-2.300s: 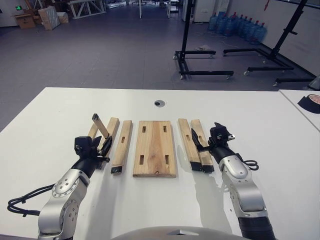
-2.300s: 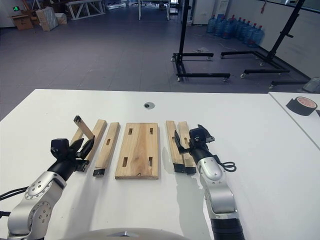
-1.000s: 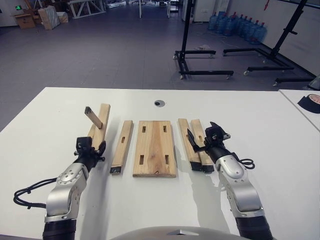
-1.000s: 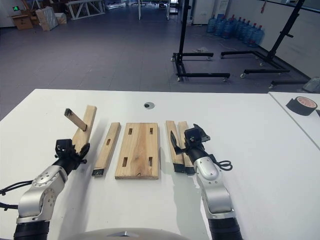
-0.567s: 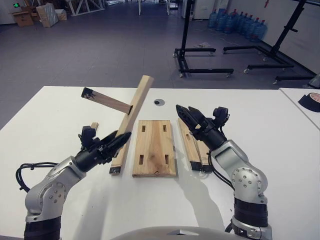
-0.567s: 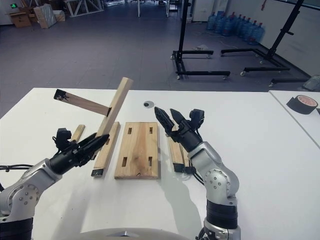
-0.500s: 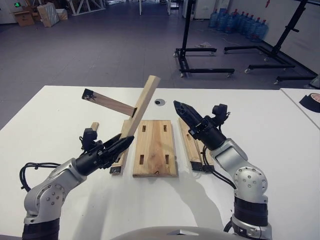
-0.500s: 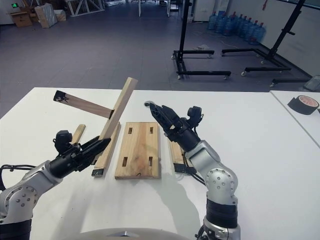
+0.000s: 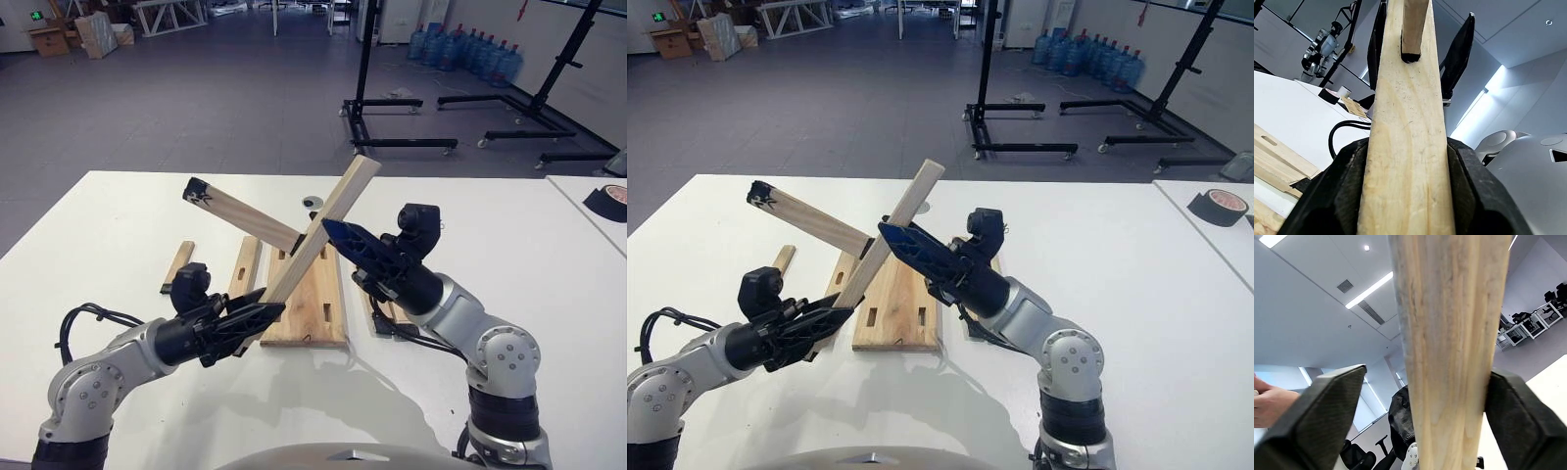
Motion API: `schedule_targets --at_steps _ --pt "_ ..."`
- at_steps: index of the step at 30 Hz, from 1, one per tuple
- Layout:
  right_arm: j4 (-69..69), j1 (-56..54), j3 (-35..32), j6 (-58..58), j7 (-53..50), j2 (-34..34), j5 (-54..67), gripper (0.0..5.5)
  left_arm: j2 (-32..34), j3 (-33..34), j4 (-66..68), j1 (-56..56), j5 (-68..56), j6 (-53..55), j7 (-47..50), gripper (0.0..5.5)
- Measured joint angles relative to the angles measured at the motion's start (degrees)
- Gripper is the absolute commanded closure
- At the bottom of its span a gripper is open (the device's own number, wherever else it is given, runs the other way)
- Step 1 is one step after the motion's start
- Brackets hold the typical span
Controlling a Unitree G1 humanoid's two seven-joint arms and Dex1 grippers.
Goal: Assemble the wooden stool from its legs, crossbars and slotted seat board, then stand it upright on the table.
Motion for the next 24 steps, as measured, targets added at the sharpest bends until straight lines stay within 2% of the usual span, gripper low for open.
schedule_targets --at_steps 7,23,24 --pt "0.6 0.2 0.9 -0.9 2.0 -1.4 -2.5 3.45 0.4 -1.7 0.0 1.2 0.3 -0.1 -1.2 3.45" --pt "1.3 0.1 0.8 -1.1 5.9 -6.3 -3.6 3.47 -0.3 -4.3 0.6 2.0 2.5 -2.2 -1.9 3.45" --pt "1.5 0.0 0.8 -1.1 6.2 -6.7 -3.7 3.47 -0.4 -4.5 0.6 2.0 2.8 -2.4 -2.0 3.08"
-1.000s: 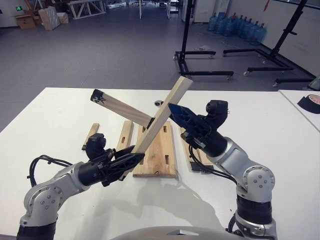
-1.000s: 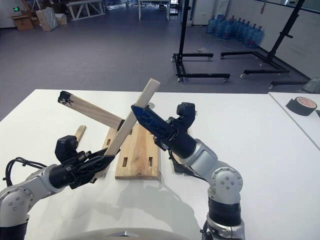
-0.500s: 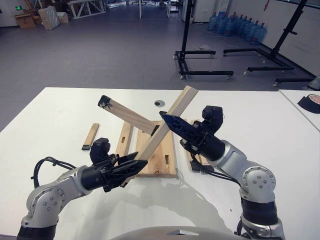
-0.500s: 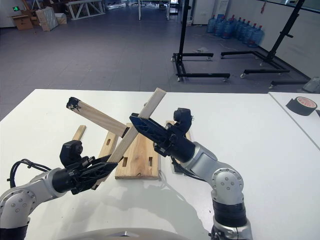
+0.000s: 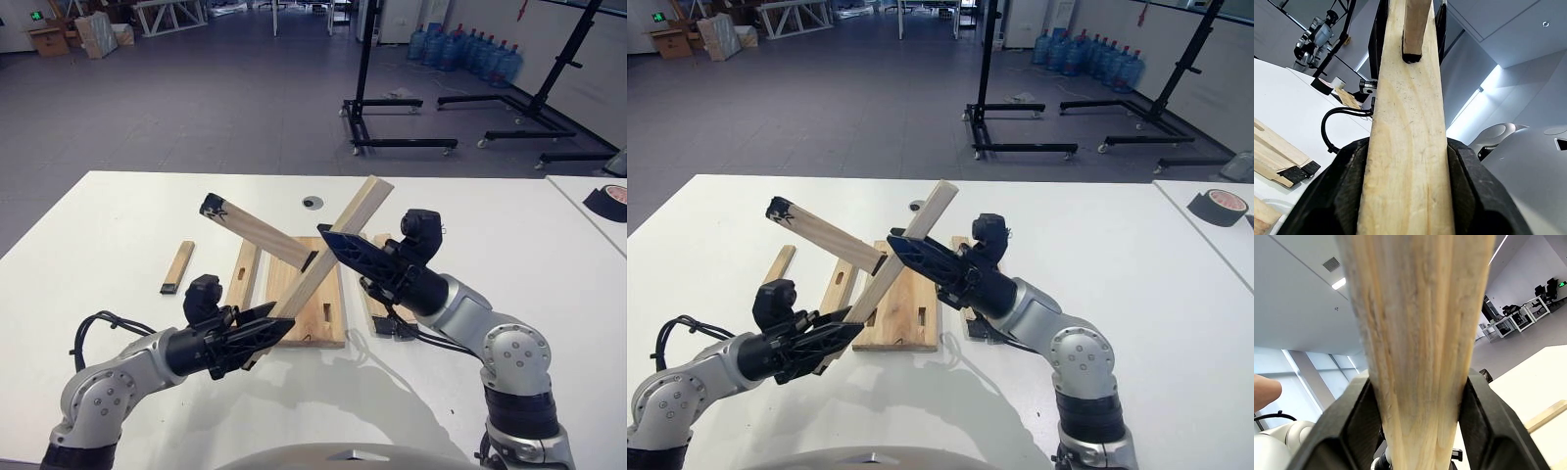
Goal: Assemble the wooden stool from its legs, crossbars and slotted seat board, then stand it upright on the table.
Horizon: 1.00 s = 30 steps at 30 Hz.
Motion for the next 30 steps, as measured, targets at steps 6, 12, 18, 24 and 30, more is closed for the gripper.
schedule_targets --at_steps 6,12,18,24,30 --pt "0.3 -1.9 -0.8 -1.5 3.4 -1.1 -3.4 3.47 -1.1 0.0 2.1 0.4 0.3 -0.8 1.3 2.34" --pt "1.4 -3.6 -2.7 -3.2 6.2 -2.8 -6.8 3.47 -2.8 1.0 6.0 -0.4 0.6 -2.0 4.4 1.52" --pt "14.0 -11.5 -6.9 -8.6 16.0 -11.0 -19.1 3.47 -2.3 4.6 8.4 1.2 1.4 -2.8 5.1 0.54" --pt "28.3 -19.2 -1.3 -28.2 16.7 -8.3 -43.8 3.47 -1.3 0.6 8.3 1.4 9.3 -4.6 3.9 0.49" --pt "41.9 -20.6 6.9 -46.2 24.9 -3.5 -58.7 3.47 0.5 -4.0 8.9 0.7 16.3 -6.5 1.6 0.49"
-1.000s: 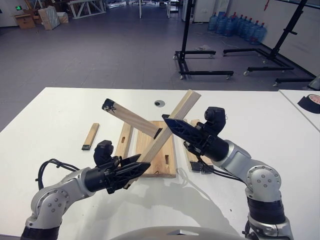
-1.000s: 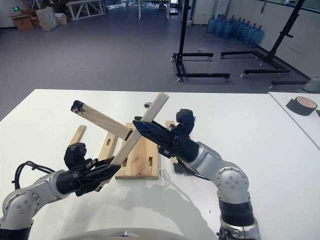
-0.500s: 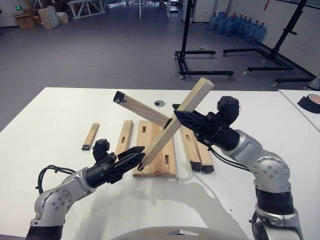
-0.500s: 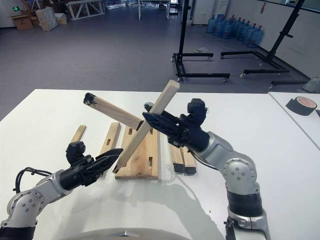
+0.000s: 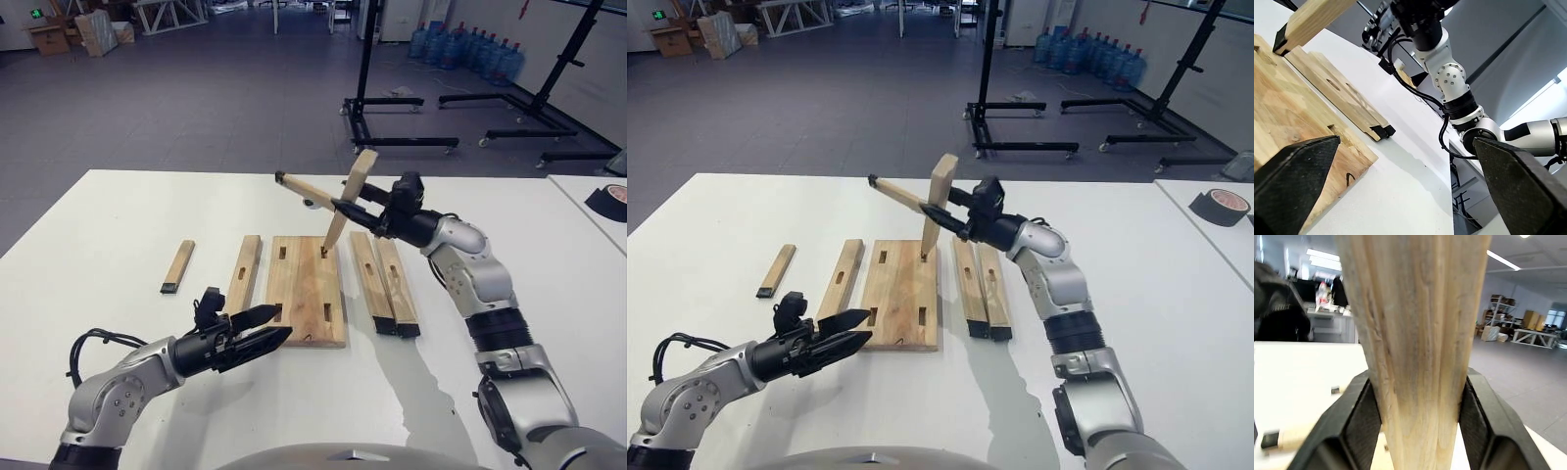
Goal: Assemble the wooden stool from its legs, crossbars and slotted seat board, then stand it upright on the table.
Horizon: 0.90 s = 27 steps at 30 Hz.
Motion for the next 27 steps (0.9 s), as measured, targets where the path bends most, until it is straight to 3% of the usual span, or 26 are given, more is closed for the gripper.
schedule_targets --at_steps 5,17,27 --pt "7.9 -2.7 0.5 -9.9 5.6 0.8 -3.4 3.47 0.1 -0.4 -0.1 -0.2 1.2 -0.1 -0.4 0.49" --pt "9.2 -1.7 0.7 -12.6 9.4 2.5 -4.0 3.47 0.1 -0.5 -0.1 -0.6 2.7 -0.6 -0.5 0.49" --pt "2.9 0.5 -0.4 4.4 18.3 -3.4 3.0 3.47 0.0 -1.6 0.0 -0.3 6.8 -2.1 0.7 0.49"
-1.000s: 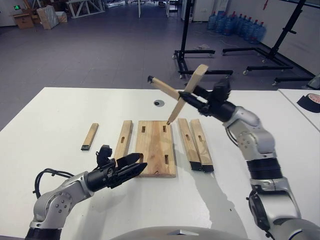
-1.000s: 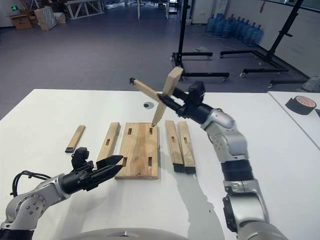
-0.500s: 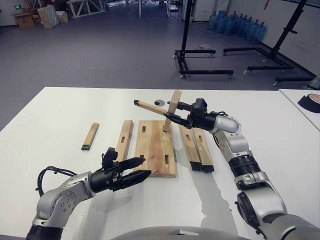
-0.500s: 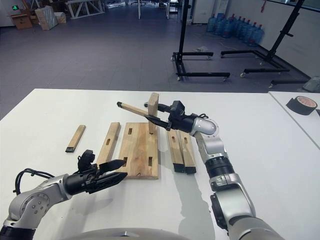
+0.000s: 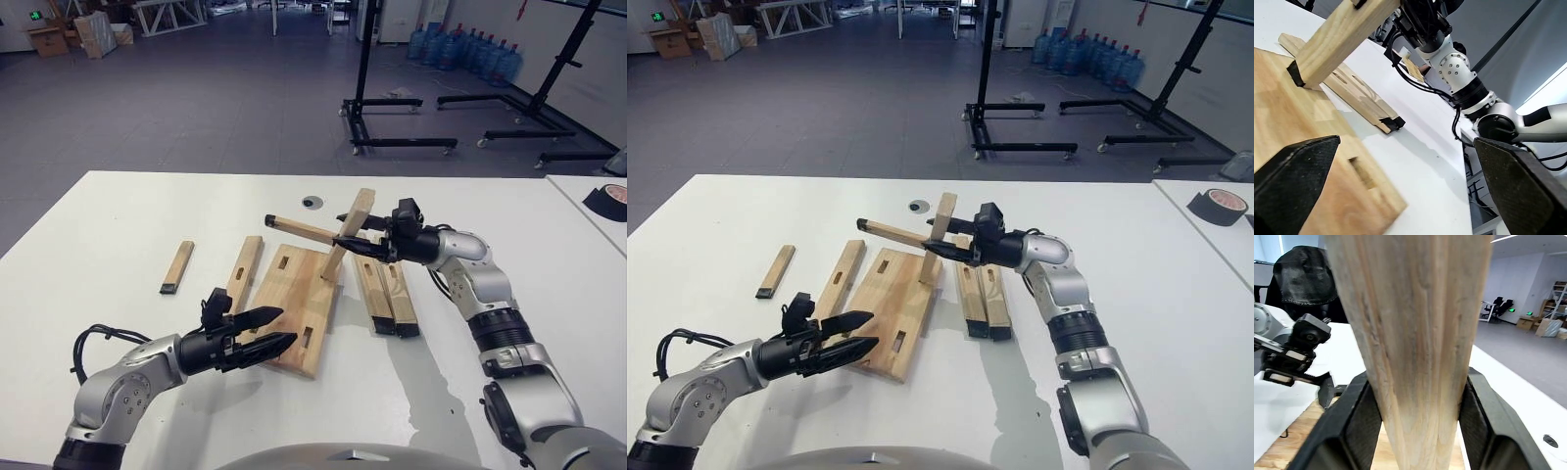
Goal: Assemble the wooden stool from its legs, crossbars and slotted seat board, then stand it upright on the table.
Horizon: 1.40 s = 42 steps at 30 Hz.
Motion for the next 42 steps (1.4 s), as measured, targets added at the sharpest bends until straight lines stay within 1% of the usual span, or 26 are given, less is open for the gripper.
schedule_targets --at_steps 6,10,16,20,26,29,33,42 --pt "-1.0 -0.8 -0.7 11.3 0.4 -2.2 2.5 3.47 0.0 -1.6 1.8 0.1 4.4 -2.2 1.5 0.49" --pt "-0.7 -1.4 -0.8 15.4 2.3 -3.2 3.2 3.47 -0.4 -2.9 2.5 0.7 6.5 -3.8 1.4 0.49" --pt "3.8 -3.6 0.1 14.4 3.7 -2.6 2.3 3.47 -0.4 -3.6 4.5 0.0 7.5 -6.0 -0.1 0.49" --pt "3.7 -3.8 0.5 15.2 3.7 -2.4 1.9 3.47 -0.4 -4.4 4.7 -0.4 8.9 -7.0 0.0 0.49" --pt "3.0 -4.8 4.1 15.9 4.1 -3.0 1.7 3.47 -1.3 -6.8 -0.8 -0.5 9.1 -1.8 6.1 0.49" --pt "4.2 -5.5 4.8 13.4 4.8 -3.2 1.7 3.47 -1.9 -7.0 -3.1 -0.5 8.6 0.6 8.7 0.49" --pt "8.0 -8.4 6.7 10.6 6.3 -3.2 1.1 3.47 -3.0 -7.5 -5.8 -0.5 7.9 2.9 11.5 0.49" --pt "13.8 -13.3 9.3 8.5 9.1 -3.2 -0.3 3.46 -4.9 -7.8 -10.5 -0.5 5.4 6.9 17.0 0.49"
